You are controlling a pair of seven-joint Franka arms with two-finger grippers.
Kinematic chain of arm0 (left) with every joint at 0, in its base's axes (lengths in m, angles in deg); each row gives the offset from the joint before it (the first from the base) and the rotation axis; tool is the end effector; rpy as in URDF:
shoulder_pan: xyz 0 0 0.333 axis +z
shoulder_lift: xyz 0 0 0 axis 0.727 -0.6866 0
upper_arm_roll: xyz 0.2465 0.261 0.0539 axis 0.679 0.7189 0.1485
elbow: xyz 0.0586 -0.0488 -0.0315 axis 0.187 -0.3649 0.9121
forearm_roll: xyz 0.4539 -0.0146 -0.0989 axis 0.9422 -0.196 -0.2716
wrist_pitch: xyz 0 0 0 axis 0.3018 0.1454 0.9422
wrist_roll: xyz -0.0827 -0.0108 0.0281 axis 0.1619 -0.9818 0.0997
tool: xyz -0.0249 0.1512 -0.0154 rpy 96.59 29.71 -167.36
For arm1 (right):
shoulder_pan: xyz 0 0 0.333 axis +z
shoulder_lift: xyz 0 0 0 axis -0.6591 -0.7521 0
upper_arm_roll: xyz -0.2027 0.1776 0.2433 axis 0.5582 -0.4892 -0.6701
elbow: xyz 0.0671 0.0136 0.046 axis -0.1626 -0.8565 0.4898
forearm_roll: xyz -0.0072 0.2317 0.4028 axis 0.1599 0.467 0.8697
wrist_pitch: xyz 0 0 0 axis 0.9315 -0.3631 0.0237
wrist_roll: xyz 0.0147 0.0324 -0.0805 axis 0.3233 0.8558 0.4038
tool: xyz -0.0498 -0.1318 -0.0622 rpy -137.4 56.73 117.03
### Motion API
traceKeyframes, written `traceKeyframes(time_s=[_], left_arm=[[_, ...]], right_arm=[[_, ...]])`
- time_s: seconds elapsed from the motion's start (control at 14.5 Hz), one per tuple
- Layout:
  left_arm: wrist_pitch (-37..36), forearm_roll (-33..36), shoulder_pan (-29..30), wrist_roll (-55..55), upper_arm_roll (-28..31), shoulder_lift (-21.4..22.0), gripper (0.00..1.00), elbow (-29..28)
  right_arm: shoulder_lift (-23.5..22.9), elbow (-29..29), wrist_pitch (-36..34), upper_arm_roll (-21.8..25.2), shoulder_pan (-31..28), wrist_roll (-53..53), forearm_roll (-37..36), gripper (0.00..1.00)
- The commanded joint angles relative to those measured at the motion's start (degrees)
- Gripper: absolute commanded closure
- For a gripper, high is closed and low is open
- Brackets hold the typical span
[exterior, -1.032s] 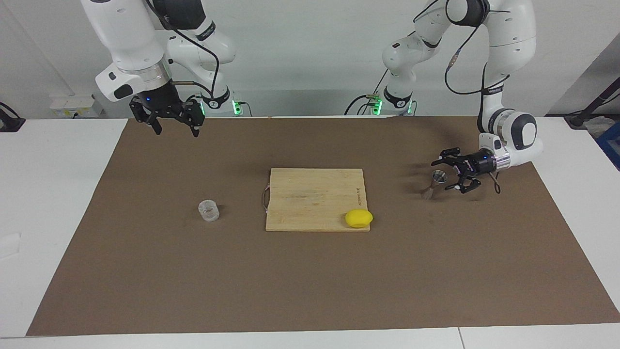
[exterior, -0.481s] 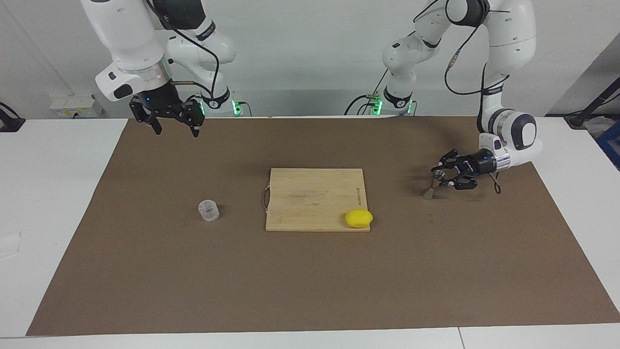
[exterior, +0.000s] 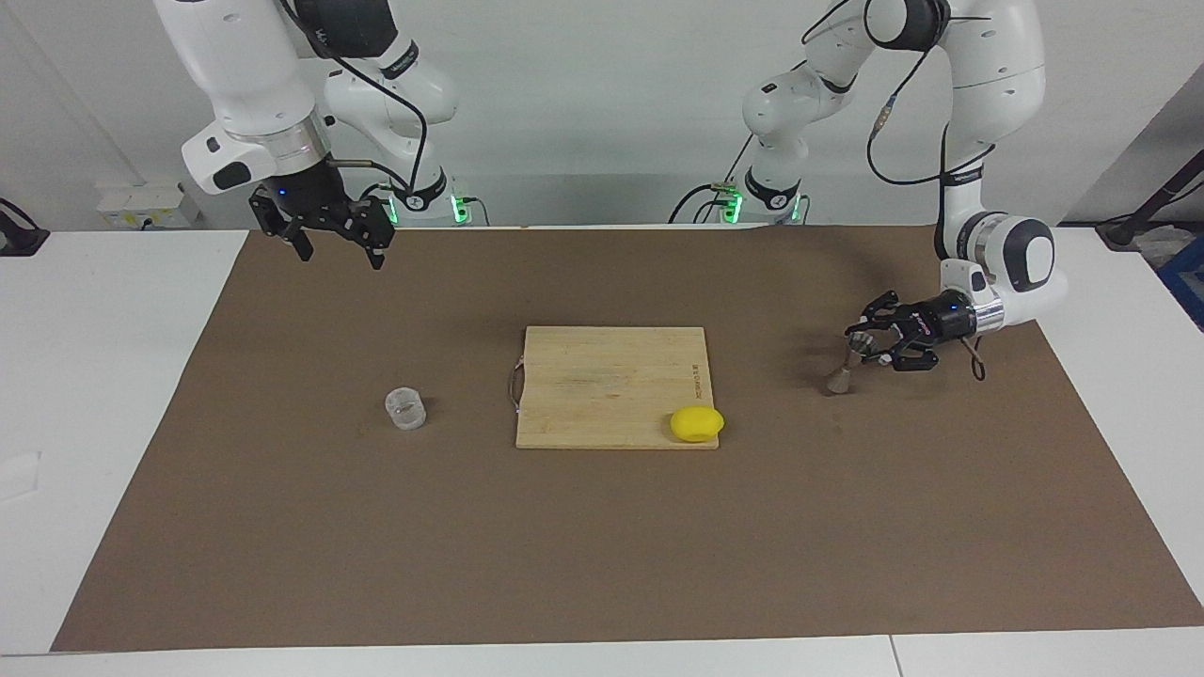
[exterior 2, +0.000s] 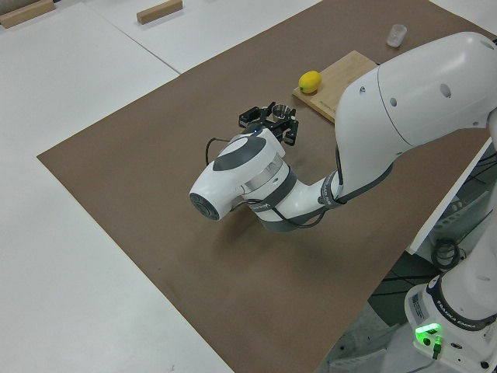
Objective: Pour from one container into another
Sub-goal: 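Carry the dark cup onto the board while the right gripper reaches the glass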
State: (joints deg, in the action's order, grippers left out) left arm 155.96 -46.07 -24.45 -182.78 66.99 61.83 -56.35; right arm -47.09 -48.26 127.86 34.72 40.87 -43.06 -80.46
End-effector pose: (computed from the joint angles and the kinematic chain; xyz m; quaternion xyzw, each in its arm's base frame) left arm 0.5998 0.0718 0.2786 0.5784 -0.4535 0.4892 0.4695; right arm 0.6207 0.0672 0.6161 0.9950 -0.0994 0.0009 0.0035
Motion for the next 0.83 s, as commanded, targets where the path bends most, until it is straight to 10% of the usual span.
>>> traceKeyframes(time_s=[0.0, 0.76], left_arm=[[-1.5, -2.9, -4.9, 2.2, 0.2, -0.2, 0.68, 1.8], [8.9, -18.5, -27.2, 5.7, 0.2, 11.1, 0.68, -9.3]], right_arm=[[0.1, -1.0, 2.3, -0.2, -0.7, -2.8, 0.5, 0.00], [-5.8, -1.7, 9.9, -0.2, -4.4, -30.3, 4.2, 0.00]])
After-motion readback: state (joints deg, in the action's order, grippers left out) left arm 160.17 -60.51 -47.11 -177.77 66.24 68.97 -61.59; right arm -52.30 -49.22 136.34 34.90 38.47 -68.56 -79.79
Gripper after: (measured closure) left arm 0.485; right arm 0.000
